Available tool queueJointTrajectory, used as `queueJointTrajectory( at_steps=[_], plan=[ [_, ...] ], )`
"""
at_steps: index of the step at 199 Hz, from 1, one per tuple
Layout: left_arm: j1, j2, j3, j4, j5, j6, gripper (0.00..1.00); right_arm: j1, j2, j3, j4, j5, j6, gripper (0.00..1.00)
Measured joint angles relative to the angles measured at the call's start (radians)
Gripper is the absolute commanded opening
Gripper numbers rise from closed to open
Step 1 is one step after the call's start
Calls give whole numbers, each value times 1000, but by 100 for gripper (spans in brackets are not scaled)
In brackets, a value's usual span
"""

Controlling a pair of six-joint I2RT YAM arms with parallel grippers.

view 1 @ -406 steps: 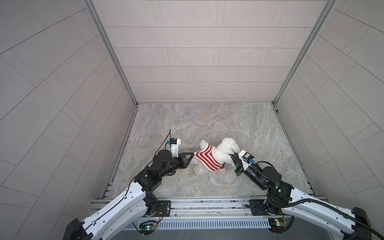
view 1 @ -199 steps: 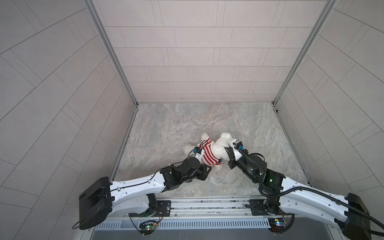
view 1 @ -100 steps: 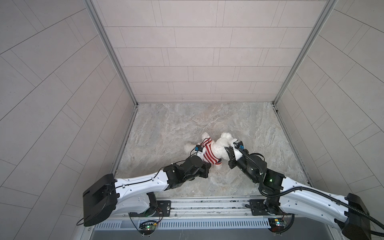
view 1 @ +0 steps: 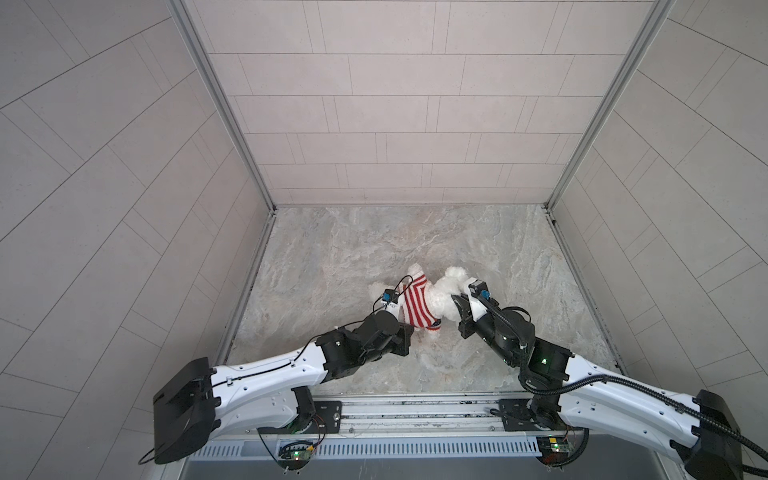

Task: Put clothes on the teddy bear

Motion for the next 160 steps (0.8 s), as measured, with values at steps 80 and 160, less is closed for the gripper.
queueJointTrajectory(
  at_steps=[80, 160],
  plan=[
    [-181, 101, 74, -45, -135, 43, 53, -29, 41, 61, -87, 50, 58, 0],
    [-216, 291, 93, 135, -222, 11, 77, -44, 43, 94, -160, 51, 129, 0]
  ],
)
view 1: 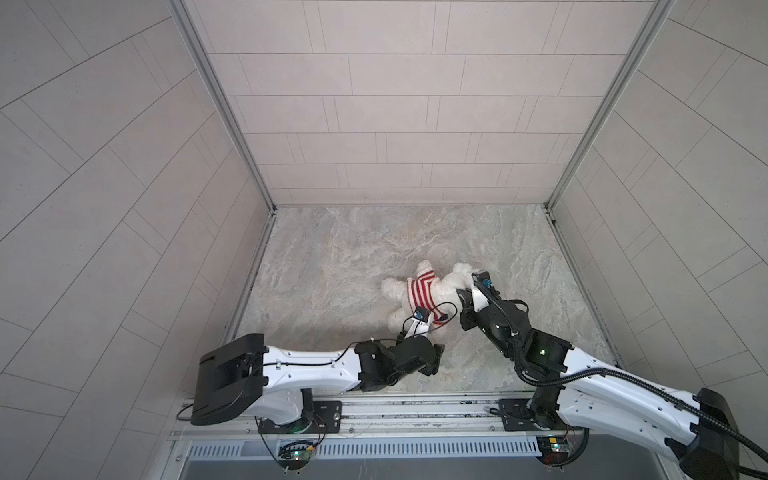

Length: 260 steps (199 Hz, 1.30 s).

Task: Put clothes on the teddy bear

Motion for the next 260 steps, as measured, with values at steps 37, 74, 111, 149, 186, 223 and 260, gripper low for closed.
queueJointTrajectory(
  at_steps=[37, 74, 111, 149, 186, 223, 260],
  plan=[
    [81, 51, -6, 107, 44, -18, 82, 0, 0, 0, -3, -4, 16, 0],
    [96, 109, 3, 163, 90, -2, 73, 0, 2, 0, 1, -7, 24, 0],
    [122, 147, 3, 199, 109, 1, 53, 0, 21, 0, 10, -20, 31, 0],
    [153, 134, -19, 226, 117, 13, 16, -2, 37, 0, 41, -38, 46, 0],
    [180, 81, -61, 238, 160, 27, 0, -2, 43, 5, 42, -50, 50, 9],
    [201, -17, -95, 204, 219, 70, 0, -7, 47, 31, 24, -52, 48, 35],
    [227, -122, -111, 146, 289, 121, 0, -37, 21, 39, -1, -53, 52, 53]
  ],
)
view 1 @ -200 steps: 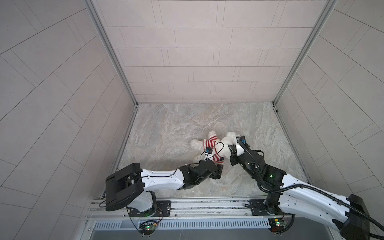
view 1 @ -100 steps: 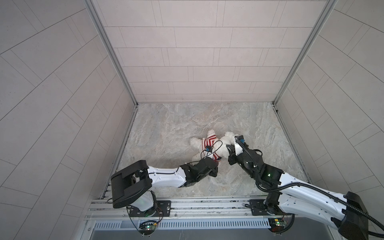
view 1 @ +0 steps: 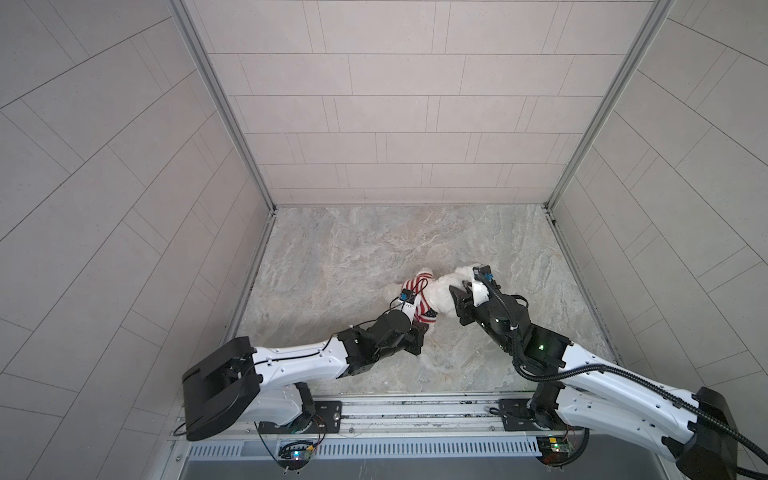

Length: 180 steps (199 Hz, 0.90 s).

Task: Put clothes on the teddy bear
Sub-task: 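Grasp the starred sleeve with the left gripper while the right releases and withdraws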

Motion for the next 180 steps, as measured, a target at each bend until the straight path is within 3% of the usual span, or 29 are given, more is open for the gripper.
queueJointTrajectory(
  at_steps=[53, 90, 129, 180],
  plan=[
    [106, -153, -9, -149, 141, 56, 0, -13, -77, -34, -3, -64, -65, 65],
    [208, -193, -9, -258, 257, 102, 0, -15, -188, -153, 88, -209, -167, 67],
    [213, -259, 9, -384, 327, 163, 0, -15, -231, -211, 150, -352, -291, 65],
    [213, -299, 51, -471, 353, 217, 0, -15, -115, -214, 255, -424, -360, 61]
  ],
)
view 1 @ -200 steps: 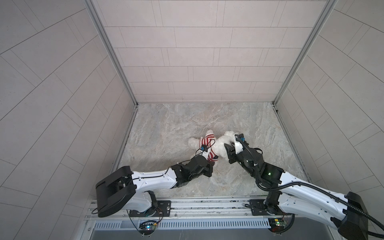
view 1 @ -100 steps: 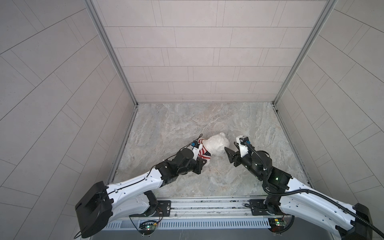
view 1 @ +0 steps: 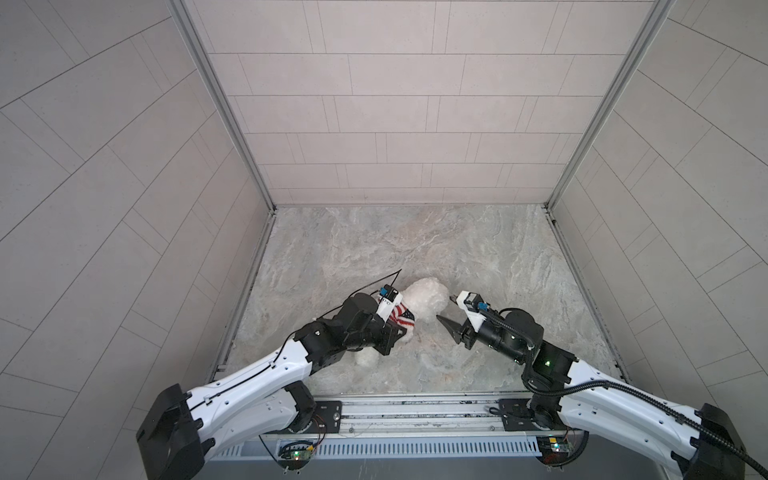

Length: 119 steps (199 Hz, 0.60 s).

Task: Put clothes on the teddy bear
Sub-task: 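Grasp the starred sleeve with the left gripper while the right releases and withdraws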

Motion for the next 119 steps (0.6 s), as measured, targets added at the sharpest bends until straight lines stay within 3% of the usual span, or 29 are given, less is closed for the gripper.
queueJointTrajectory(
  at_steps=[119],
  plan=[
    [0, 0, 7, -50, 13, 27, 0, 0, 136, 60, 16, 14, -71, 26]
  ],
)
